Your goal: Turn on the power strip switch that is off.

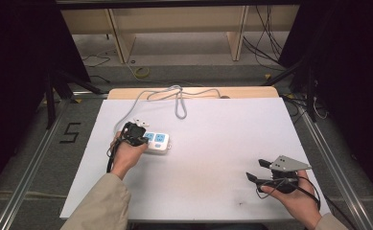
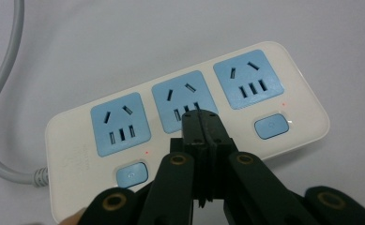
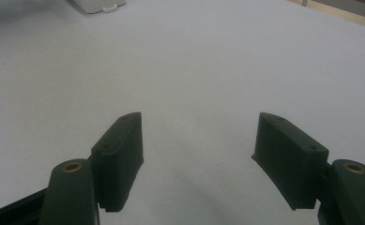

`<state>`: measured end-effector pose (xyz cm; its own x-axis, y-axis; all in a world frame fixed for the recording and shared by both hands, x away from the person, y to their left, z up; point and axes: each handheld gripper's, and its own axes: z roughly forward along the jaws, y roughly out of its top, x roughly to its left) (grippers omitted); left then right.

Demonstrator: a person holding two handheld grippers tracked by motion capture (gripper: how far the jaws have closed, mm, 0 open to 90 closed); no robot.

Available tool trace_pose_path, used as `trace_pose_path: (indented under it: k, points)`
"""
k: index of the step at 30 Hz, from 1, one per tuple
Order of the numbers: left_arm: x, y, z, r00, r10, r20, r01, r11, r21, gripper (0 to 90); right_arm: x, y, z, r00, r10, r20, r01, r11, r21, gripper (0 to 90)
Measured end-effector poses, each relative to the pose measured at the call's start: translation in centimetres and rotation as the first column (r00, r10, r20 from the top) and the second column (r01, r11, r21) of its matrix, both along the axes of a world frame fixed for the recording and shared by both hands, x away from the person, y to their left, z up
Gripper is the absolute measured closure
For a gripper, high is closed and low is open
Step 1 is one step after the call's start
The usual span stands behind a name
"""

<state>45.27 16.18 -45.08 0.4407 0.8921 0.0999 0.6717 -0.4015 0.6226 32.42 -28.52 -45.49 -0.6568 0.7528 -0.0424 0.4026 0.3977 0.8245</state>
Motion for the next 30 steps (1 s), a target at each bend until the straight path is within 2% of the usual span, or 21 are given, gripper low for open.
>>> trace_pose_path:
  k: [7, 25, 30]
  points:
    - [-0.04, -0.19, -0.03, 1.0000, -0.002, 0.002, 0.002, 1.0000, 0.009, 89.7, -0.05, 0.05, 0.07, 1.0000, 0.000, 0.002, 0.000, 1.000, -0.001, 33.2]
    - [-0.03, -0.17, -0.09, 0.9999, 0.013, -0.011, -0.013, 0.9999, 0.000, 89.8, -0.09, 0.16, 0.12, 1.0000, 0.003, 0.005, -0.003, 1.000, 0.002, 33.4]
    - [-0.06, -0.32, -0.11, 0.9999, 0.008, -0.007, -0.008, 0.9999, 0.014, 89.8, -0.14, 0.21, 0.16, 1.0000, 0.003, 0.007, -0.003, 1.000, 0.003, 33.3]
